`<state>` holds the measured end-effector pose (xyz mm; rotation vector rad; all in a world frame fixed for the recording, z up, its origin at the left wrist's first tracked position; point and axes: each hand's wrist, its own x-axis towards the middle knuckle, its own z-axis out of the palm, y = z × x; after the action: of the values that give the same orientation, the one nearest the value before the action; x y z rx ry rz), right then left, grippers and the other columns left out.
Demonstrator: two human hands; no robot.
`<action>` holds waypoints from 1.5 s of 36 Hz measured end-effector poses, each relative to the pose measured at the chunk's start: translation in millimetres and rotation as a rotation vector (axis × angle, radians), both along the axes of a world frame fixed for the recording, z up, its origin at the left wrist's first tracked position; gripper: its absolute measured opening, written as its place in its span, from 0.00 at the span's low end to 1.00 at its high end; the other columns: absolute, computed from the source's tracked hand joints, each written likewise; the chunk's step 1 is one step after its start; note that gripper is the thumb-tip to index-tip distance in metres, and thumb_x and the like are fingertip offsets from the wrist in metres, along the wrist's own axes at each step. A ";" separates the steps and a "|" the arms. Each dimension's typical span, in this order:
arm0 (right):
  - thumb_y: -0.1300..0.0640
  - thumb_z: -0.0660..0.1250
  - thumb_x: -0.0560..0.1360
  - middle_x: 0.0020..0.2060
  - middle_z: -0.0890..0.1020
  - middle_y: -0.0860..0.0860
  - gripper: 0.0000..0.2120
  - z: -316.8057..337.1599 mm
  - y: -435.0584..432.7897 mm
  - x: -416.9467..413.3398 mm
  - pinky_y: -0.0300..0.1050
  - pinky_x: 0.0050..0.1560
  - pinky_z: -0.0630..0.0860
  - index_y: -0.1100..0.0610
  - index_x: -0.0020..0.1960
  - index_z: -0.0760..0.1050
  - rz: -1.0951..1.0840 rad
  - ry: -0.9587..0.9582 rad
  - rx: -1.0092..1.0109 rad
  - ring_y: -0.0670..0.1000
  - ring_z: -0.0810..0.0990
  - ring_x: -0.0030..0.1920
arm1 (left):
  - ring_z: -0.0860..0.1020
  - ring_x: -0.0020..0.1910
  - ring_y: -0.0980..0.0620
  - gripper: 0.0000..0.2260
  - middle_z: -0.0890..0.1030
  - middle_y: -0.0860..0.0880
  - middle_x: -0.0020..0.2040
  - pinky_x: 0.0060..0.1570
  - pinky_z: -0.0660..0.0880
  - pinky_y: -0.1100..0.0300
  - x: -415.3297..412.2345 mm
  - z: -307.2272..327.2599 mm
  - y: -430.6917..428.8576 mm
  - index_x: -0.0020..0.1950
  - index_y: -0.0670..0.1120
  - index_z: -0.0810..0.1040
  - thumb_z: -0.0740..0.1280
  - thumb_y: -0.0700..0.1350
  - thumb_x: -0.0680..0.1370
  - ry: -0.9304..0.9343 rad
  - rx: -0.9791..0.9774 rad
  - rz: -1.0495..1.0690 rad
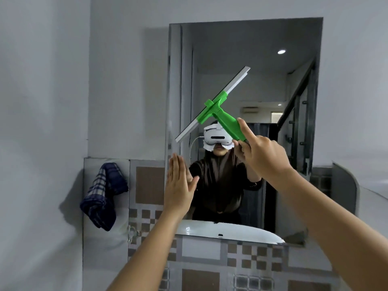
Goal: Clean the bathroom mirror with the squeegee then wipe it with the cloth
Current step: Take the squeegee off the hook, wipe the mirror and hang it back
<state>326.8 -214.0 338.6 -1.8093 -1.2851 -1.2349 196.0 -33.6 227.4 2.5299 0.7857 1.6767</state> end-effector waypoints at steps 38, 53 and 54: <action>0.52 0.56 0.80 0.35 0.74 0.54 0.27 -106.1 -39.8 -8.6 0.47 0.31 0.69 0.49 0.75 0.48 0.096 0.490 0.217 0.52 0.72 0.30 | 0.36 0.73 0.54 0.38 0.37 0.49 0.76 0.64 0.53 0.64 -10.7 1.1 3.6 0.75 0.43 0.40 0.61 0.56 0.77 0.026 0.053 -0.027; 0.53 0.54 0.80 0.32 0.73 0.51 0.26 -113.3 23.8 -101.5 0.48 0.35 0.73 0.50 0.75 0.47 0.227 0.943 0.524 0.51 0.75 0.32 | 0.34 0.73 0.52 0.50 0.33 0.50 0.75 0.67 0.67 0.52 -40.2 -13.8 24.5 0.74 0.47 0.34 0.71 0.54 0.71 0.261 0.113 -0.099; 0.54 0.54 0.80 0.33 0.73 0.51 0.26 -111.7 27.5 -105.7 0.48 0.36 0.73 0.50 0.75 0.48 0.245 0.958 0.549 0.53 0.75 0.34 | 0.35 0.74 0.51 0.50 0.33 0.50 0.75 0.68 0.66 0.50 -40.2 -16.8 24.1 0.74 0.47 0.34 0.71 0.54 0.71 0.266 0.114 -0.118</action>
<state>221.1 -186.6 226.9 -1.4527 -0.5163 -0.3892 155.8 -9.5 210.7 2.8545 0.5512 1.4086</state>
